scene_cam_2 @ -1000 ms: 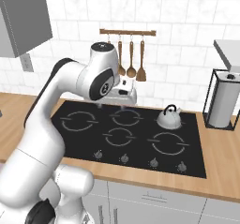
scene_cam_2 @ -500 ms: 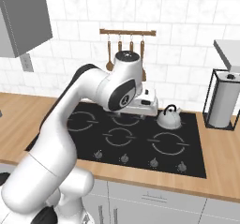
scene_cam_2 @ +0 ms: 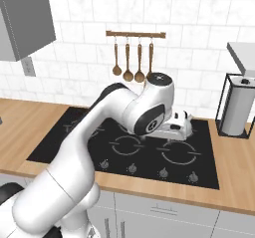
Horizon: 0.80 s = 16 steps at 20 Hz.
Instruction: Turn off the rear right burner of the stove.
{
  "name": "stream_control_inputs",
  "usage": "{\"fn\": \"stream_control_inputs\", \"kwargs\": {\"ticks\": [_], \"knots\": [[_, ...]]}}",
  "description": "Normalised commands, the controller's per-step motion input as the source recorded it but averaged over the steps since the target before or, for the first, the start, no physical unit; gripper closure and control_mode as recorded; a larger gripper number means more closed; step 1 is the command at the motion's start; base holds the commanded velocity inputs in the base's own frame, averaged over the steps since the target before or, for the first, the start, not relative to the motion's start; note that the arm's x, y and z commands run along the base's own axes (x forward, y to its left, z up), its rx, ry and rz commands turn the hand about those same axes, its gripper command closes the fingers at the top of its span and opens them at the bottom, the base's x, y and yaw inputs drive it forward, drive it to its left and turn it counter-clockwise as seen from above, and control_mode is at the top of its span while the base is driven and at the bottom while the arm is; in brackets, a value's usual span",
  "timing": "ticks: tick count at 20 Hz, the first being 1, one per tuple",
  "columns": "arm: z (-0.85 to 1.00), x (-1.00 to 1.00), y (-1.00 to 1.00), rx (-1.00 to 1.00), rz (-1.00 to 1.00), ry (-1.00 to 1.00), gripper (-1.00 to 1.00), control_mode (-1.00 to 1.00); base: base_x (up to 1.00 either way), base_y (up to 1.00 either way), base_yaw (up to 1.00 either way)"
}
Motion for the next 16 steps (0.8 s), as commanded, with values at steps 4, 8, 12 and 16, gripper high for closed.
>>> {"fn": "stream_control_inputs", "kwargs": {"ticks": [4,8,12,16], "knots": [[-0.52,0.06,0.0,0.0,0.0,0.14,-1.0,-1.0,0.0,0.0,0.0],[-0.69,0.02,0.0,0.02,-0.04,0.18,-1.0,-1.0,0.0,0.0,0.0],[-0.6,0.0,0.0,0.11,-0.06,0.12,-1.0,-1.0,0.0,0.0,0.0],[-0.47,0.2,0.0,0.13,-0.09,0.06,-1.0,-1.0,0.0,0.0,0.0]]}}
